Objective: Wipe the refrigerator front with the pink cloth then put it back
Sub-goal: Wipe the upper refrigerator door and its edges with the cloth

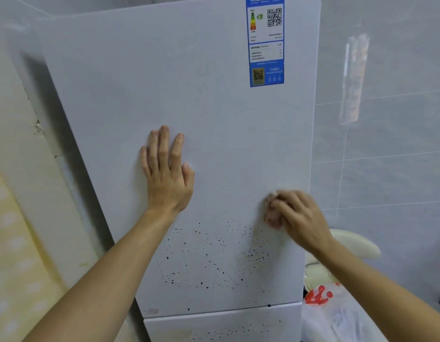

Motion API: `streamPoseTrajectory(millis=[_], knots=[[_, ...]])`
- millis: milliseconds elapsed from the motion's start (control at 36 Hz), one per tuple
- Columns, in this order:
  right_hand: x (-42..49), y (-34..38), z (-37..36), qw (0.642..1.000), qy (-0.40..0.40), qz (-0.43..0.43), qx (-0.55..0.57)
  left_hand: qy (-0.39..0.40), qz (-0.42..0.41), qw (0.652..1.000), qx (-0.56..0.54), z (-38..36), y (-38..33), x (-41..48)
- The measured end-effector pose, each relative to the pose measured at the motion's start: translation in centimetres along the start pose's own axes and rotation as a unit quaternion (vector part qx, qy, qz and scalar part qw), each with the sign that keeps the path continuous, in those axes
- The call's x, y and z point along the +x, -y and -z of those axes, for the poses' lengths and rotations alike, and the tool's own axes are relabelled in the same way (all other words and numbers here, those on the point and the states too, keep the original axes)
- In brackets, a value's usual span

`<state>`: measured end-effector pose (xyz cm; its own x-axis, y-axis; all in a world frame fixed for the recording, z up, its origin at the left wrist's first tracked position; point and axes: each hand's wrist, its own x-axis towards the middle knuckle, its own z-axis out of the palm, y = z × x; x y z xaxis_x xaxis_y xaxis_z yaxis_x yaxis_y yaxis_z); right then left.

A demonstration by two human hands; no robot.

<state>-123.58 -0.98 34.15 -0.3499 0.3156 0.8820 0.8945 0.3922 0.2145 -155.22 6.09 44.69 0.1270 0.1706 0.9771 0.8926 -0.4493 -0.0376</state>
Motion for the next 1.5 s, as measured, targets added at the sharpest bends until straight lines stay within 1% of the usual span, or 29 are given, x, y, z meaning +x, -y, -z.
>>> streamPoseTrajectory(millis=[83,139,194,222,250,306,417,472,583,639,722,778,833,917,1000,1056,1139,1222,1250,1333,1389,1417,1500], knots=[[5.6,-1.5,2.0,0.993,-0.092,-0.078,-0.005,-0.004,0.004,1.0,-0.004,0.0,-0.2,0.0],[10.0,-2.0,3.7,0.979,-0.143,-0.147,0.005,-0.006,0.003,1.0,-0.008,0.0,-0.2,0.0],[13.2,-2.2,4.7,0.961,-0.175,-0.212,0.021,-0.004,-0.003,1.0,-0.009,0.1,0.1,0.0],[14.2,-2.3,4.9,0.956,-0.181,-0.229,0.022,0.0,-0.007,1.0,-0.01,0.1,0.3,0.0],[14.6,-2.2,4.8,0.955,-0.184,-0.233,0.018,0.004,-0.011,1.0,-0.01,0.2,0.6,0.0],[13.9,-2.1,4.2,0.96,-0.186,-0.208,-0.005,0.01,-0.018,1.0,-0.007,0.2,1.0,0.0],[7.9,-1.3,1.6,0.974,-0.172,-0.141,-0.051,0.009,-0.02,1.0,-0.006,0.2,1.0,0.1],[3.6,-0.6,-0.3,0.984,-0.14,-0.102,-0.052,0.006,-0.018,1.0,-0.006,0.0,0.9,0.0],[-4.3,1.2,-2.9,0.999,-0.025,-0.02,-0.026,-0.002,-0.005,1.0,-0.013,-0.2,0.4,-0.1],[-6.0,1.9,-3.1,1.0,0.018,-0.009,-0.015,-0.005,0.001,1.0,-0.017,-0.3,0.2,0.0],[-5.0,1.7,-2.5,0.999,0.044,-0.016,0.012,-0.006,-0.002,1.0,-0.016,-0.2,0.3,0.0],[-3.0,1.4,-1.7,0.999,0.027,-0.019,0.027,-0.005,-0.013,1.0,-0.007,-0.1,0.6,-0.1],[0.0,1.0,-0.6,0.998,-0.021,-0.046,0.032,-0.004,-0.026,1.0,0.002,0.0,1.2,-0.3],[6.0,0.4,1.2,0.987,-0.104,-0.116,0.025,-0.005,-0.036,0.999,0.009,0.2,2.2,-0.9],[10.7,0.5,2.0,0.969,-0.159,-0.189,0.02,-0.006,-0.033,0.999,0.018,0.6,3.9,-1.8],[11.5,1.2,1.5,0.961,-0.181,-0.209,0.006,-0.005,-0.027,0.999,0.022,0.8,5.1,-2.4],[9.4,3.1,-0.4,0.962,-0.191,-0.196,-0.02,-0.002,-0.017,0.999,0.028,1.3,6.7,-3.1],[5.9,6.1,-3.1,0.972,-0.165,-0.164,-0.022,0.0,-0.021,0.999,0.031,1.5,7.6,-3.5],[4.6,7.2,-4.0,0.979,-0.149,-0.14,-0.017,0.002,-0.024,0.999,0.03,1.6,7.8,-3.5],[0.8,10.2,-6.3,0.997,-0.067,-0.041,0.011,0.006,-0.026,0.999,0.025,1.9,8.2,-3.7],[-0.9,11.4,-7.2,1.0,-0.004,0.008,0.029,0.01,-0.024,0.999,0.02,2.1,8.6,-3.9],[-1.2,11.9,-7.3,0.999,0.02,0.019,0.039,0.013,-0.024,0.999,0.02,2.3,8.9,-4.1],[-0.7,11.9,-7.1,0.996,0.06,0.03,0.051,0.017,-0.023,0.999,0.024,2.8,10.0,-4.6]])
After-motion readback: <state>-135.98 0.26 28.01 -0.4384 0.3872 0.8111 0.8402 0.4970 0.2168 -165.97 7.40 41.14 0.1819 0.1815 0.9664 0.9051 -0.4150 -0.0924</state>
